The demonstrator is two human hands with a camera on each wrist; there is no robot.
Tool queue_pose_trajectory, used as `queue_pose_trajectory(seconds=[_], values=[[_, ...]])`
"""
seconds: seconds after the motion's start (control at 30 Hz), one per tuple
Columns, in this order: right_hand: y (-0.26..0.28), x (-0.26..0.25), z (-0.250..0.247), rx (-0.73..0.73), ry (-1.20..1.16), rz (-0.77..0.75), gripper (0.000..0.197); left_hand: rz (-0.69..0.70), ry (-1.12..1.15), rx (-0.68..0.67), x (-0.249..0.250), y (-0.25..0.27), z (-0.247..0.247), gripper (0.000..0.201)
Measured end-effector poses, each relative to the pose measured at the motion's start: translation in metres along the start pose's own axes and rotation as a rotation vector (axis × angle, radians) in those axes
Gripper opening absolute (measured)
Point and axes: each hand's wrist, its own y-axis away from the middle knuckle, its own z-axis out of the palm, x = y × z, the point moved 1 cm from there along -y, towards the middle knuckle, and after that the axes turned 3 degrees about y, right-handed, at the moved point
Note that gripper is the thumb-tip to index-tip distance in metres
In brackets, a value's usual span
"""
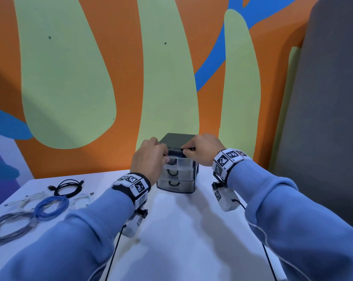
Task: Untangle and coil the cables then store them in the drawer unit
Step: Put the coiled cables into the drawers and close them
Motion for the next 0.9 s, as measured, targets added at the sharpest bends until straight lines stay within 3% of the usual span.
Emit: queue_pose_trajectory(seconds=[0.1, 0.2, 0.27, 0.4, 0.5, 0.63, 0.9], values=[[0.002, 0.001, 0.000, -0.014, 0.002, -0.009, 0.037, -0.152, 0.086, 0.043, 0.005, -0.003, 0.008, 0.027], [0.001, 0.002, 0.003, -0.006, 0.048, -0.003, 0.038, -0.215, 0.100, 0.038, 0.006, -0.005, 0.016, 0.025], [-0.002, 0.003, 0.008, 0.023, 0.091, 0.001, 0.039, -0.212, 0.105, -0.002, 0.007, -0.001, 0.017, 0.021], [-0.002, 0.002, 0.012, 0.055, 0.106, -0.019, 0.038, -0.085, 0.018, -0.217, 0.009, 0.015, 0.022, 0.008], [-0.001, 0.002, 0.011, 0.068, 0.078, -0.023, 0.032, -0.024, -0.099, -0.392, 0.011, 0.028, 0.029, 0.043], [0.000, 0.000, 0.012, 0.071, 0.063, -0.009, 0.027, -0.043, -0.099, -0.504, 0.015, 0.039, 0.033, 0.069], [0.001, -0.004, 0.011, 0.050, 0.062, 0.015, 0.026, -0.056, -0.009, -0.449, 0.018, 0.059, 0.008, 0.045]])
